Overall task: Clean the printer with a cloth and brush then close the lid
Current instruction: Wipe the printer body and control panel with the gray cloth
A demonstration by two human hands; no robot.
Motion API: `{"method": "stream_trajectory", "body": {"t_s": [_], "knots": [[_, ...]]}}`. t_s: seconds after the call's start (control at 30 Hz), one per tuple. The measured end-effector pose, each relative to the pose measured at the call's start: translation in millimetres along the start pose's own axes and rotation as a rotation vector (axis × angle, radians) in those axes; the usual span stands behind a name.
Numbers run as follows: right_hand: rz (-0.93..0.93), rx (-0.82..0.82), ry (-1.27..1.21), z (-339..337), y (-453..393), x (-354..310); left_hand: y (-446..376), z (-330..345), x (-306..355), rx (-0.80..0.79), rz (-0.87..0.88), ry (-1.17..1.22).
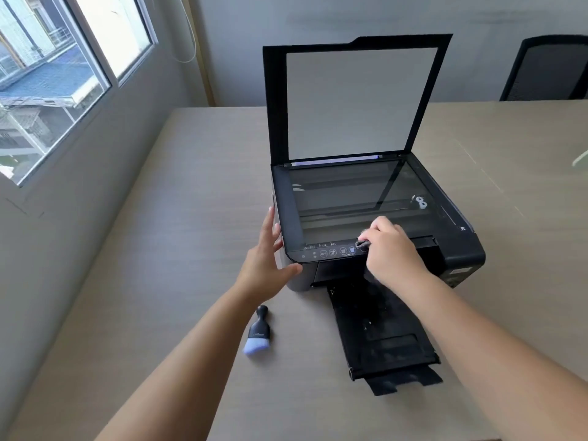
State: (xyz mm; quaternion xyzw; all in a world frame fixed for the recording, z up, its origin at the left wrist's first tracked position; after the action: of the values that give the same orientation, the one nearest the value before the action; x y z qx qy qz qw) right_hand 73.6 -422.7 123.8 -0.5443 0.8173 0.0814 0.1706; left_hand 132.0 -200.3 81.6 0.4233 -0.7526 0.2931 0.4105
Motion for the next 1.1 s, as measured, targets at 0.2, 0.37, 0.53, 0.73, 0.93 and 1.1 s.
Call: {"method": "stream_trajectory", "body": {"t_s": [0.2, 0.37, 0.53, 0.73, 0.93, 1.1], "knots": [[-0.328, -0.133, -0.021, 41, 22, -117, -5, -6, -3, 0.006, 0.015, -0.015], [-0.261, -0.163, 0.024, 30, 6, -77, -7, -9, -4, -0.053, 0.021, -0.001], [-0.350, -0.257, 0.002, 41, 9, -118, -10, -14, -7, -0.090, 0.039, 0.017], [-0.295, -0.290, 0.015, 29, 5, -94, -19, -25, -8, -0.174, 0.059, 0.030], [-0.315, -0.296, -0.026, 37, 1, -119, -21, -26, -15, -0.132, 0.058, 0.103], [-0.210, -0.250, -0.017, 44, -55, -131, -20, -20, -24, -0.067, -0.018, 0.262]]}}
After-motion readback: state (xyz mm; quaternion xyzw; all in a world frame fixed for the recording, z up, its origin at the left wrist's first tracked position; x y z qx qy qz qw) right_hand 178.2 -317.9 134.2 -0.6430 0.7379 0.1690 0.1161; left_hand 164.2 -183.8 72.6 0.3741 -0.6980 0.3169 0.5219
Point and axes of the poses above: each hand's wrist, its own y-axis away from the middle knuckle, its own z-axis out of the palm, x = y × z, the point moved 6 cm from there along -y, towards the middle knuckle, and after that the axes turned 8 degrees about z, right-handed, at the moved point
